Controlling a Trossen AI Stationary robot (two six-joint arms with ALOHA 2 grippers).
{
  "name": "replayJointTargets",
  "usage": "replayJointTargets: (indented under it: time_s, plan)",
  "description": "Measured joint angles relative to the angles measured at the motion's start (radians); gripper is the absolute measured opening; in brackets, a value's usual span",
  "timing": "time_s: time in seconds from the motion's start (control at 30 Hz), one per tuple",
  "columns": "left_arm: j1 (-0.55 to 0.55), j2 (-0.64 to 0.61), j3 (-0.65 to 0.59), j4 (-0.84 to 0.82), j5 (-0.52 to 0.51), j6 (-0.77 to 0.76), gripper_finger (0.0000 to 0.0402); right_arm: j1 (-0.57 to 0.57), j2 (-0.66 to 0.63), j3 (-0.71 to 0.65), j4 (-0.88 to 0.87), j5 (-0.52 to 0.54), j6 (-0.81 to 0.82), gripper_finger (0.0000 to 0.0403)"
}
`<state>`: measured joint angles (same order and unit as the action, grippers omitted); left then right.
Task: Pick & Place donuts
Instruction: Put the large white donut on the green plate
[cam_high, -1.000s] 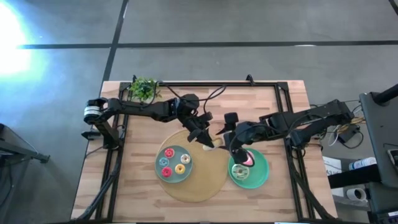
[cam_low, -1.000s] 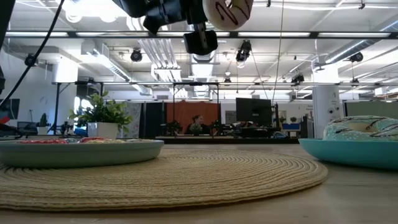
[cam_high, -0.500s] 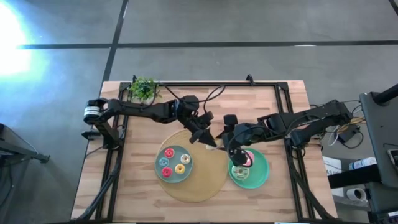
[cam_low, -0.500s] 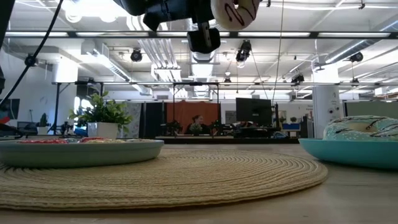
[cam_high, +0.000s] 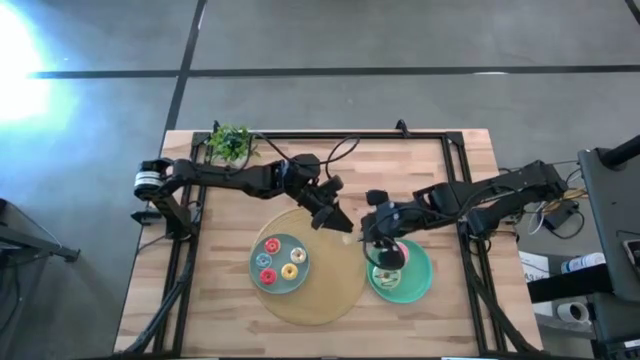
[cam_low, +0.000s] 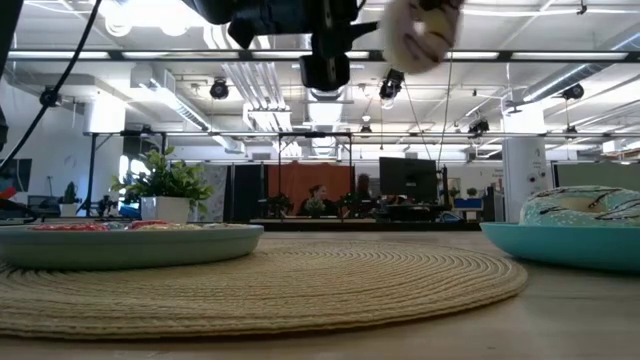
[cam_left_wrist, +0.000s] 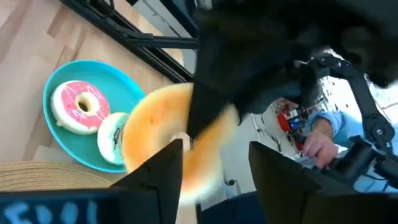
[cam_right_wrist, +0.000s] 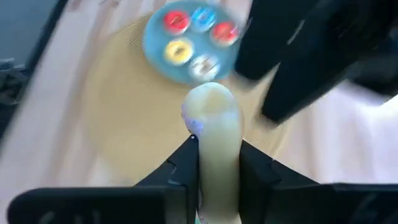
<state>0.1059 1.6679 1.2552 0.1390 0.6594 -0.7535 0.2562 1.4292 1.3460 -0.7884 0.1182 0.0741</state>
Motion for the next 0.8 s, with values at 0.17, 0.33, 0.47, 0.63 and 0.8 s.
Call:
replayJointTargets:
  time_s: [0.17,0.33,0.47,0.63,0.8]
  plan:
    - [-0.002,-0.009,0.0,-0.035,0.003,-0.002,0.0162,0.005,-0.002,-0.02,-0.215,-0.193,0.233,0.0055]
    - [-0.02,-0.019,0.0,-0.132,-0.042,0.053,0.0163,0.04,-0.042,-0.157,-0.297,-0.316,0.362,0.0052]
    - [-0.054,-0.02,-0.001,-0.163,-0.095,0.075,0.0163,0.056,-0.122,-0.335,-0.172,-0.449,0.474,0.0052]
    - [-0.102,-0.021,-0.002,-0.168,-0.124,0.083,0.0163,0.058,-0.236,-0.573,0.086,-0.555,0.671,0.0052]
    - [-0.138,-0.021,-0.013,-0.169,-0.174,0.083,0.0163,0.059,-0.303,-0.751,0.287,-0.568,0.836,0.0052]
